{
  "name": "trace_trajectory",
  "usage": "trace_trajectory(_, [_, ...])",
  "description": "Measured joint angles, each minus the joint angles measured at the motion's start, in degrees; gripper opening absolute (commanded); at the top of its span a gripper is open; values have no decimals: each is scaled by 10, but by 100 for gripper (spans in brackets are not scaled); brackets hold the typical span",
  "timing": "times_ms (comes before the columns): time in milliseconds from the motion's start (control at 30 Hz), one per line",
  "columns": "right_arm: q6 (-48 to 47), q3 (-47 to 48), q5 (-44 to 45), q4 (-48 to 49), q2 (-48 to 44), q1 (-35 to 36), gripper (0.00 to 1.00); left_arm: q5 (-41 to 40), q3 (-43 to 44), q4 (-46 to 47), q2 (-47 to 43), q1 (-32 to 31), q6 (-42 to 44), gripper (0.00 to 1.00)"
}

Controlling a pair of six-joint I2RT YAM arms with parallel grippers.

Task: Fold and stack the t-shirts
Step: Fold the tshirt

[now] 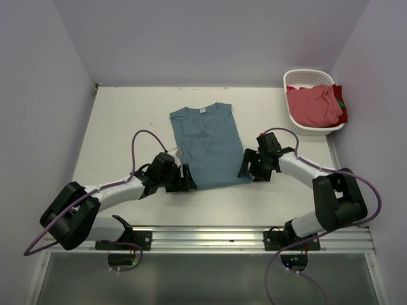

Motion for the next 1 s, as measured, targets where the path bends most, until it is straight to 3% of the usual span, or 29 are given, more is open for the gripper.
trace_trajectory(233, [11, -24, -1, 13, -21, -7, 58, 15, -1, 29, 25, 0, -26, 61])
trace_trajectory(400, [15, -35, 0, 26, -22, -7, 35, 23, -10, 62, 38, 0, -37, 56])
trace_trajectory(500, [16, -42, 1, 30, -22, -7, 15, 27, -11, 73, 47, 0, -42, 49])
trace_trajectory(633, [17, -45, 0, 38, -22, -7, 0, 27, -12, 81, 58, 1, -48, 29])
trace_trajectory(700, [17, -45, 0, 39, -22, -7, 0, 26, -14, 82, 62, 1, -47, 21])
trace_trajectory(733, [17, -45, 0, 39, -23, -7, 0, 26, -15, 83, 63, 1, -48, 12])
trace_trajectory(833, [16, -46, 0, 33, -38, -7, 0, 24, -18, 81, 62, 1, -46, 0])
trace_trajectory(1000, [12, -48, -3, 8, -99, -7, 0, 26, -19, 56, 45, 0, -39, 0])
